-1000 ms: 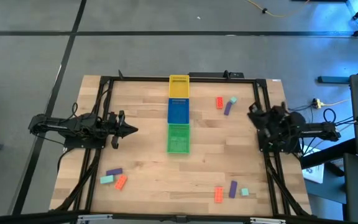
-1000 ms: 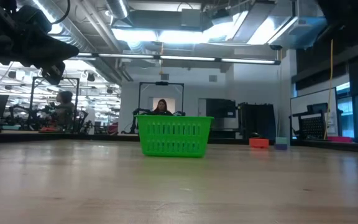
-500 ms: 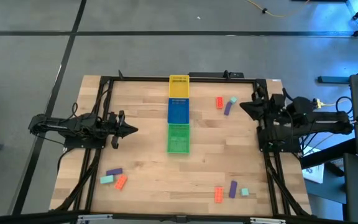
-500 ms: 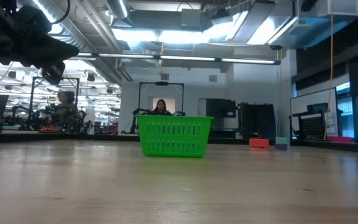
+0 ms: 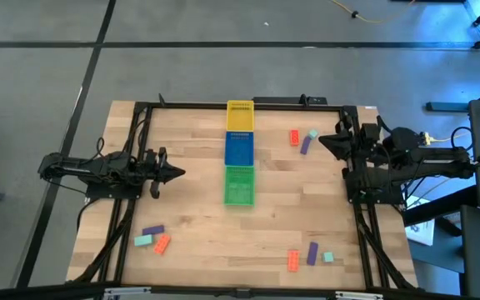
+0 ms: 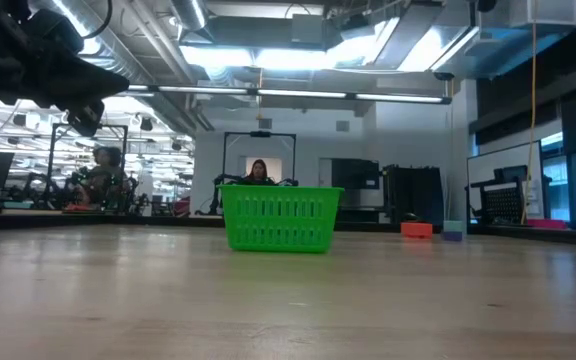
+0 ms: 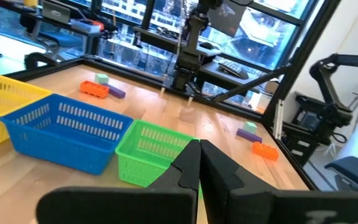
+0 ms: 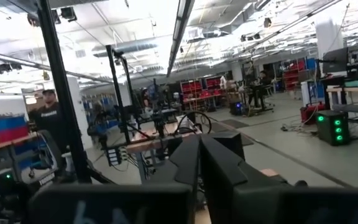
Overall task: Sort & place blocks by color
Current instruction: Put the top violet block into the blue basket
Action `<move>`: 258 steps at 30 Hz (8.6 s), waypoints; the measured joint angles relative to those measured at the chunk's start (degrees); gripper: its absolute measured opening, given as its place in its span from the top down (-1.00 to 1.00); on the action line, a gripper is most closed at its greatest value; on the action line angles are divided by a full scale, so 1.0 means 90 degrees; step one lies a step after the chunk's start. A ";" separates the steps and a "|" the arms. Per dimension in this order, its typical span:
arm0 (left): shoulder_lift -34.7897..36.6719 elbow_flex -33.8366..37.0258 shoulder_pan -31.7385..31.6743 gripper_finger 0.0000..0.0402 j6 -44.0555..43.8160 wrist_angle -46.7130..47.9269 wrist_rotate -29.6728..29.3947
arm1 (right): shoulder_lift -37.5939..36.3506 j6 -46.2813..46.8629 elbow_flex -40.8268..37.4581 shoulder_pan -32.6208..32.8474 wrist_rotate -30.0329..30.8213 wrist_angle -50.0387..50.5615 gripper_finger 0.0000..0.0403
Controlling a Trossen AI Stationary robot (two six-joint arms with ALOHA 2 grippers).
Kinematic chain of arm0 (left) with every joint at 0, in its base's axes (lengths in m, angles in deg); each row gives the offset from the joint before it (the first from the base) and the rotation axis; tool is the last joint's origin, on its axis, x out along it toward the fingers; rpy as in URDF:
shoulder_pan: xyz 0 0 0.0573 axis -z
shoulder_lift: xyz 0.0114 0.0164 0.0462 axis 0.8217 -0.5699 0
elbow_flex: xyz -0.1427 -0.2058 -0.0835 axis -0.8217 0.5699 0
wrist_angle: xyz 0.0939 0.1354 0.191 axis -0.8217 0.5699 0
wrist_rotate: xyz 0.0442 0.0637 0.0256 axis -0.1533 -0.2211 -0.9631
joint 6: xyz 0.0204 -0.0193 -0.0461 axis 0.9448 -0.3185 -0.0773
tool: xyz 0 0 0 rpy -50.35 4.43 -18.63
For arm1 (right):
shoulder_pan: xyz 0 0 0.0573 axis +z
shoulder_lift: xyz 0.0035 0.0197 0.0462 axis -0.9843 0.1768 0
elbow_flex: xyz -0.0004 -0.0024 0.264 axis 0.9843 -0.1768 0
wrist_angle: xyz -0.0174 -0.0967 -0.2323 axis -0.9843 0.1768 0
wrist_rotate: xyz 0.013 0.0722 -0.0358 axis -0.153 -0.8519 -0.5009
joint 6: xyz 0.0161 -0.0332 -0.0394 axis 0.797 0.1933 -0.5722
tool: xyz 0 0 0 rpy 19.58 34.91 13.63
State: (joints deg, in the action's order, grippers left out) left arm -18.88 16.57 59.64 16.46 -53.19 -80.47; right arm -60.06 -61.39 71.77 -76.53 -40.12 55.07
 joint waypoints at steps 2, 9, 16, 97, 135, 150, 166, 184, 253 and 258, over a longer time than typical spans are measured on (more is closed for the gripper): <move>0.0001 0.0000 0.0002 1.00 0.0000 -0.0001 -0.0058 | 0.0000 0.0137 0.0000 0.0000 0.0000 0.0000 0.90; 0.0000 0.0002 0.0002 1.00 -0.0677 -0.0811 -0.0548 | 0.0000 0.0147 0.0000 0.0000 -0.0007 -0.0177 0.90; -0.0248 -0.0177 -0.0048 1.00 -0.0500 -0.4258 -0.1610 | 0.0079 0.0129 0.0000 0.0000 -0.0009 -0.0535 0.90; -0.4512 -0.4732 -0.1003 1.00 0.0143 -0.0525 -0.1599 | 0.6591 0.6988 0.0075 -0.2463 0.2361 0.4473 0.09; -0.4819 -0.4731 -0.1047 0.85 0.1137 -0.0348 -0.1583 | 0.3673 0.2058 0.0070 -0.0952 0.1327 0.0242 0.46; -0.6165 -0.4732 -0.1044 0.09 0.0213 -0.2027 -0.0165 | 0.3818 0.0930 0.1097 -0.0954 -0.0074 -0.0069 0.46; -0.8368 -0.5054 -0.0935 0.07 -0.0344 -0.4549 0.0621 | 0.4350 0.0966 0.1110 -0.0339 -0.0392 -0.1802 0.46; -0.8682 -0.5460 -0.0915 0.09 -0.0002 -0.4447 0.1123 | 0.5127 0.1280 0.1110 -0.0092 -0.0559 -0.2409 0.46; -0.5417 -0.4308 -0.1181 0.51 0.0285 -0.1582 0.0496 | 0.2543 0.1125 0.1110 -0.0925 -0.0787 0.0357 -0.56; -0.5979 -0.4748 -0.1460 0.51 0.0138 -0.1274 0.0457 | 0.2543 0.1127 0.1110 -0.0925 -0.0787 0.0330 -0.56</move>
State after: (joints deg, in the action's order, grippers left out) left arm -72.69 -26.16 46.50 17.70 -64.66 -76.35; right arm -37.18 -51.24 81.76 -84.86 -47.20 58.05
